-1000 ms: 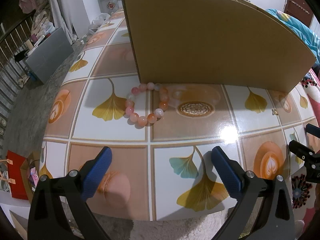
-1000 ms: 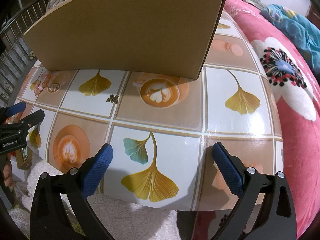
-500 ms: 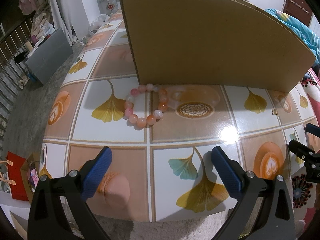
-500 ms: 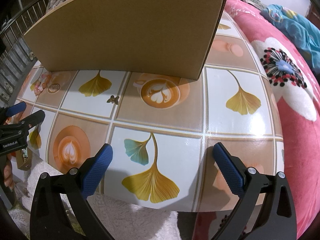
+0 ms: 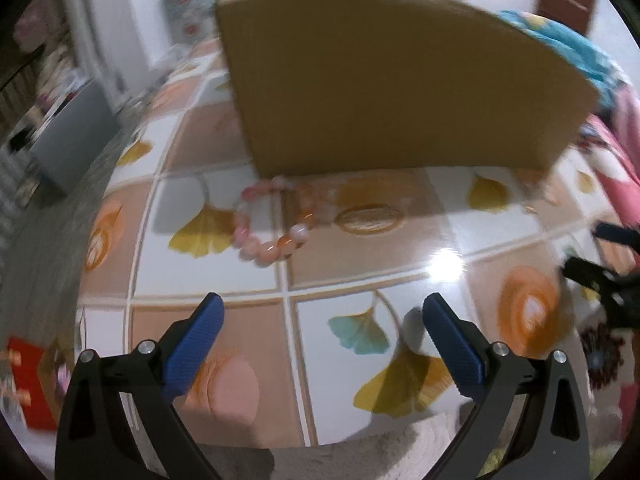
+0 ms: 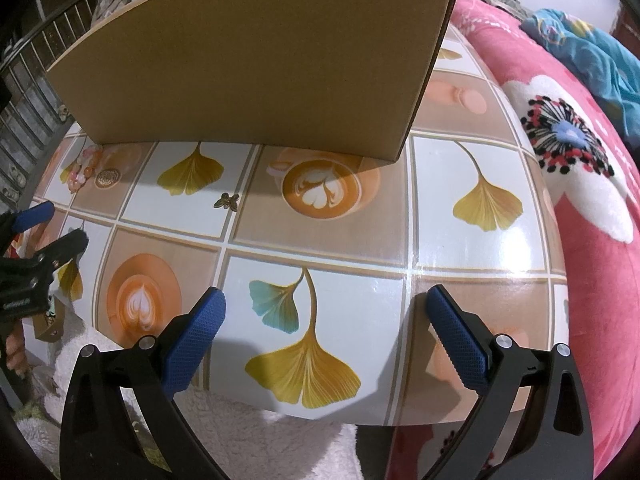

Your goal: Organize jewelry

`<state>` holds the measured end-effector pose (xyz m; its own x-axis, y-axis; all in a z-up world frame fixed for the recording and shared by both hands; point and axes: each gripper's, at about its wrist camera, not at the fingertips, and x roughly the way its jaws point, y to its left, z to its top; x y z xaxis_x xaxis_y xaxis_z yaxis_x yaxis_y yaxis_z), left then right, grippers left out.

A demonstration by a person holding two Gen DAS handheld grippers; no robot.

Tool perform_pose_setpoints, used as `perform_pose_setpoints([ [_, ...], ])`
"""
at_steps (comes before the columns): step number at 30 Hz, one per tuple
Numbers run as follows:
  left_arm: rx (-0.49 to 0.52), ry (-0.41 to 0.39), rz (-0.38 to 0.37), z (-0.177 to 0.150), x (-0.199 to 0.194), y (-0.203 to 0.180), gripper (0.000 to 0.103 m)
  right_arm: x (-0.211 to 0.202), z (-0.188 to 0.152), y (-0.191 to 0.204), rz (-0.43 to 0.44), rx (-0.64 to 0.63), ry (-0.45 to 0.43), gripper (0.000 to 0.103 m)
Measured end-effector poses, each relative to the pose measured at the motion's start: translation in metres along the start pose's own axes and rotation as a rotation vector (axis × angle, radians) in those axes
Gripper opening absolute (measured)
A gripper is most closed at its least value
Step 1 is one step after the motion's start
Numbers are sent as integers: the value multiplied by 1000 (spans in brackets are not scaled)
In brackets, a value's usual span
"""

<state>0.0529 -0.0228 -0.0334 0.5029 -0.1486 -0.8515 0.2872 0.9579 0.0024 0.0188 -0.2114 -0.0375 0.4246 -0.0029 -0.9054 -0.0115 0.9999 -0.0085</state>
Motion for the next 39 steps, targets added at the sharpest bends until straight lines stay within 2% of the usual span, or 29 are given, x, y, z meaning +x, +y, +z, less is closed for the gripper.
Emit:
perform_pose_setpoints([
  [3,56,-112,-60,5,-18,1,98,0,1,0,0,-1,-2,96],
  [8,65,-172,-182,27,-23,7,98,0,1,0,1,-1,-3,96],
  [14,-15,-121,-294,43,0,18,98,1,2,1,2,-1,-9,96],
  [17,-37,-94,-323,44,9,22,98,1,0,0,2,-1,-12,96],
  [20,-43,-32,-321,48,25,23,98,1,2,1,4,-3,-14,96],
  [25,-39,-30,-379,45,24,16,97,2,-2,0,6,-3,-17,96],
  [32,-7,22,-599,31,17,-20,97,2,-1,1,5,-3,-17,96],
  [35,11,40,-669,26,14,-36,97,2,-1,1,4,-3,-16,96],
  [39,18,29,-669,25,6,-42,97,2,-1,0,4,-3,-15,96],
])
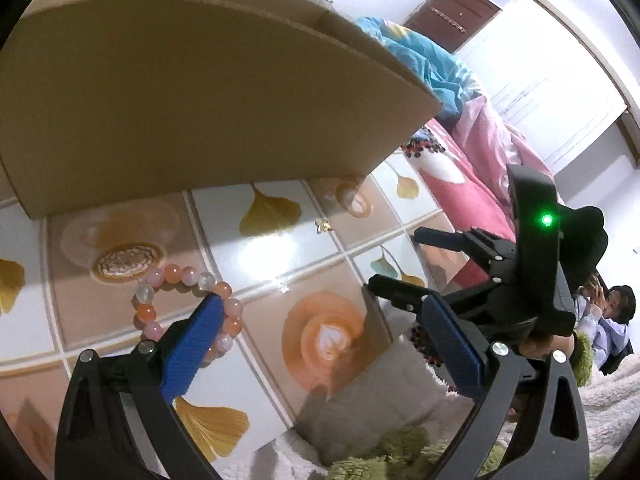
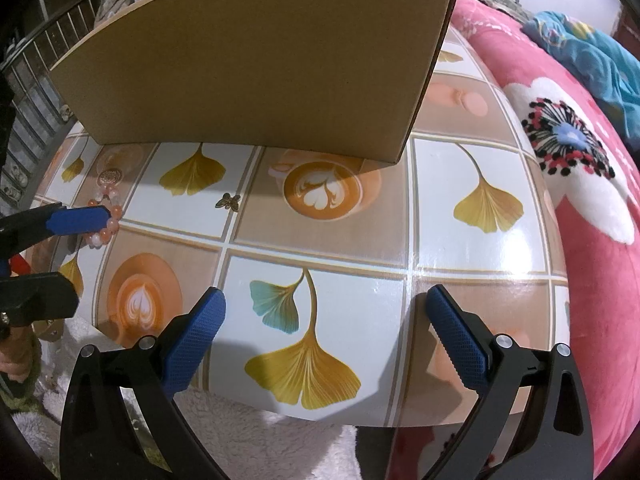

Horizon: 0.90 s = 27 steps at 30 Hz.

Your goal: Organize jewelry

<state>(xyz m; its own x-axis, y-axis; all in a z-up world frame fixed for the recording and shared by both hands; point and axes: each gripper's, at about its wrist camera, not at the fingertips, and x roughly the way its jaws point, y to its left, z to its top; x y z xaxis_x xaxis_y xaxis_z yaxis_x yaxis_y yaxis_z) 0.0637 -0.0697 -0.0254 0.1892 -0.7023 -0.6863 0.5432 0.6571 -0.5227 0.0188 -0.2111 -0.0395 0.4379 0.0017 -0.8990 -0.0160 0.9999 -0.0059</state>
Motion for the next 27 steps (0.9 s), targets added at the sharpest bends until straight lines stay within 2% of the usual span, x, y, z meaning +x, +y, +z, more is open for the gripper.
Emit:
perform_pose_setpoints([
  [11,0,-81,213,2,-32,10,97,0,0,0,0,-1,-2,96],
  [14,-32,-107,318,2,-43,23,97,0,0,0,0,-1,-1,96],
  [23,-213,-70,575,6,-46,72,97,1,0,0,-2,3,-3,96],
  [26,-203,-56,628,7,-41,74,97,1,1,0,-4,6,-1,96],
  [27,-177,-46,670,7,-38,73,97,1,1,0,-4,6,-1,96],
])
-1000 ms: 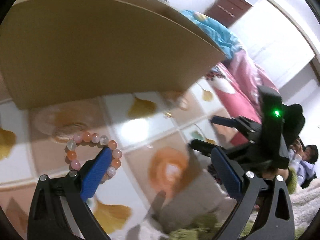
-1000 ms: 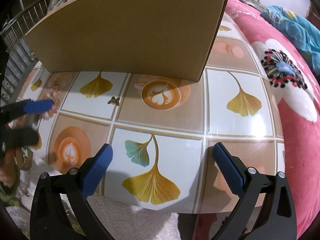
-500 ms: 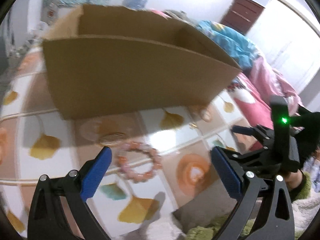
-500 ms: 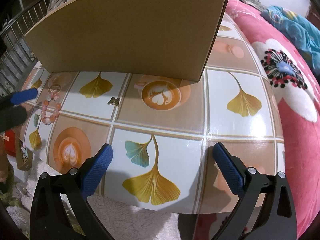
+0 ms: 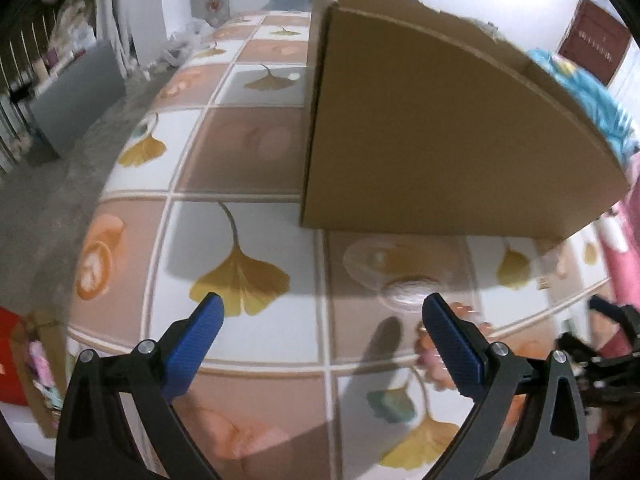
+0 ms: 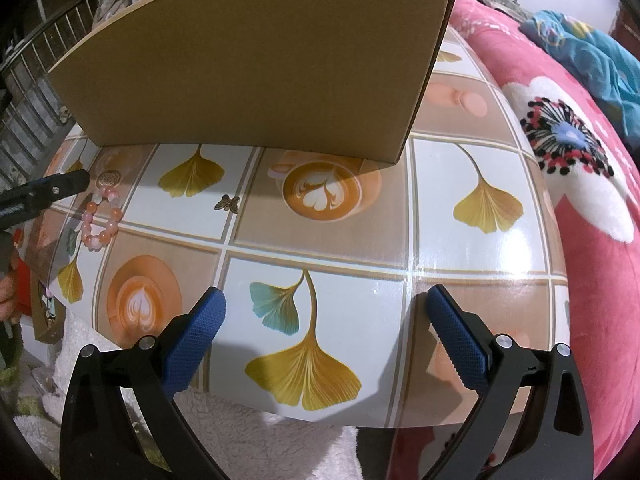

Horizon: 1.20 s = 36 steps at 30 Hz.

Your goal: Organize jewelry

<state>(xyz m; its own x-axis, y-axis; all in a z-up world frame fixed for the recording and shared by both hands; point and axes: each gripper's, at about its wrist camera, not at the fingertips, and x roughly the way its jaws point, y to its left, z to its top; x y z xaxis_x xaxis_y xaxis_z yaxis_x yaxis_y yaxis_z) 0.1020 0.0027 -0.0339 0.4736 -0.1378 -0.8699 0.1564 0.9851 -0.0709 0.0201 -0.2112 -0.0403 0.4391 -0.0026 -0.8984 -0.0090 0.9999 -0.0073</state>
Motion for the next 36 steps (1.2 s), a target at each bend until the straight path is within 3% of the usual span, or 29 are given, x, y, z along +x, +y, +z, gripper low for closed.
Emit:
perform_pose_setpoints([
  [5,84,-22,56,-6,5,-10,98,0,0,-1,0,1,0,96],
  [15,68,-56,55,-14,5,-8,98,0,0,1,0,0,-1,96],
  [36,56,-21,61,-8,2,-10,98,0,0,0,0,-7,0,96],
])
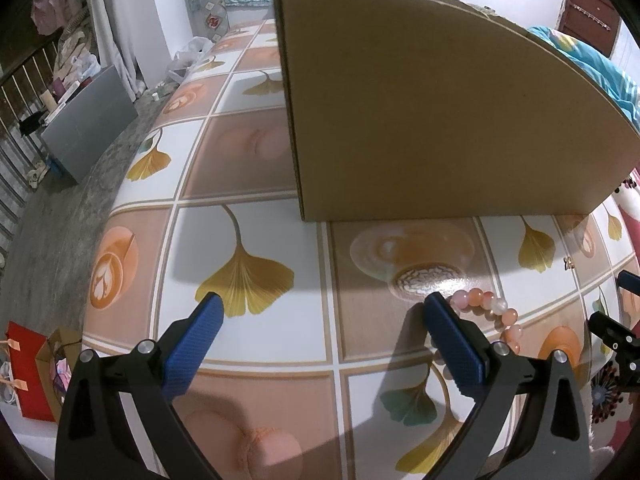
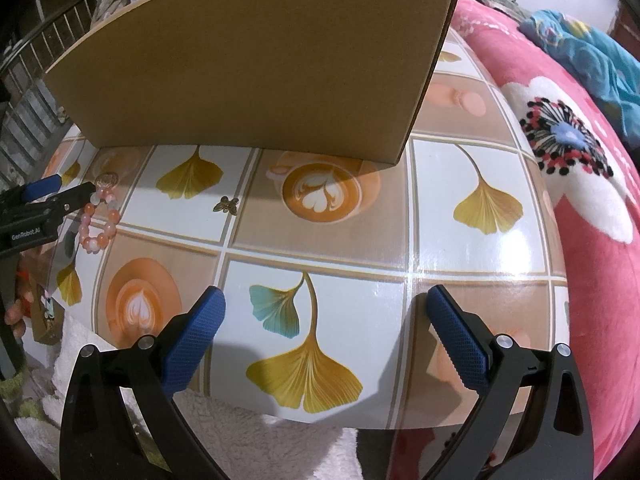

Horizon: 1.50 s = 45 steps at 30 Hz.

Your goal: Organize jewelry

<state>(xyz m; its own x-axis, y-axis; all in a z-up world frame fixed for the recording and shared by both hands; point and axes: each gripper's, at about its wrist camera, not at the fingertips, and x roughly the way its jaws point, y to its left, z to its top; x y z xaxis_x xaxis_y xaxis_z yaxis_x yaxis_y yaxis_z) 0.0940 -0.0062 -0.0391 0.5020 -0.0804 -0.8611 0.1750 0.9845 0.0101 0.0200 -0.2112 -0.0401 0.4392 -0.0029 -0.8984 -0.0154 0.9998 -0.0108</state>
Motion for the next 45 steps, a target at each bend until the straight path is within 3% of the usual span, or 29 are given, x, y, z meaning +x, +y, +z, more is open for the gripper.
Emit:
perform_pose_setpoints([
  [26,-1,-8,1,-2,0,0,98,2,3,-1,-2,6,3,96],
  [35,54,-8,-36,0,0,3,98,-1,-2,-2,-3,7,-25,96],
  [36,53,-19,-54,-1,-2,4,98,-1,-2,-2,-3,7,-28,96],
  [40,17,-103,-245,-4,-24,9,97,-1,-4,-2,0,2,-42,96],
  [43,98,-158,-307,-7,-42,-7,84,-2,-4,-2,4,-3,-53,96],
  [45,151,-156,-343,-11,-47,-22,67,-2,-4,-2,8,-7,-55,96],
])
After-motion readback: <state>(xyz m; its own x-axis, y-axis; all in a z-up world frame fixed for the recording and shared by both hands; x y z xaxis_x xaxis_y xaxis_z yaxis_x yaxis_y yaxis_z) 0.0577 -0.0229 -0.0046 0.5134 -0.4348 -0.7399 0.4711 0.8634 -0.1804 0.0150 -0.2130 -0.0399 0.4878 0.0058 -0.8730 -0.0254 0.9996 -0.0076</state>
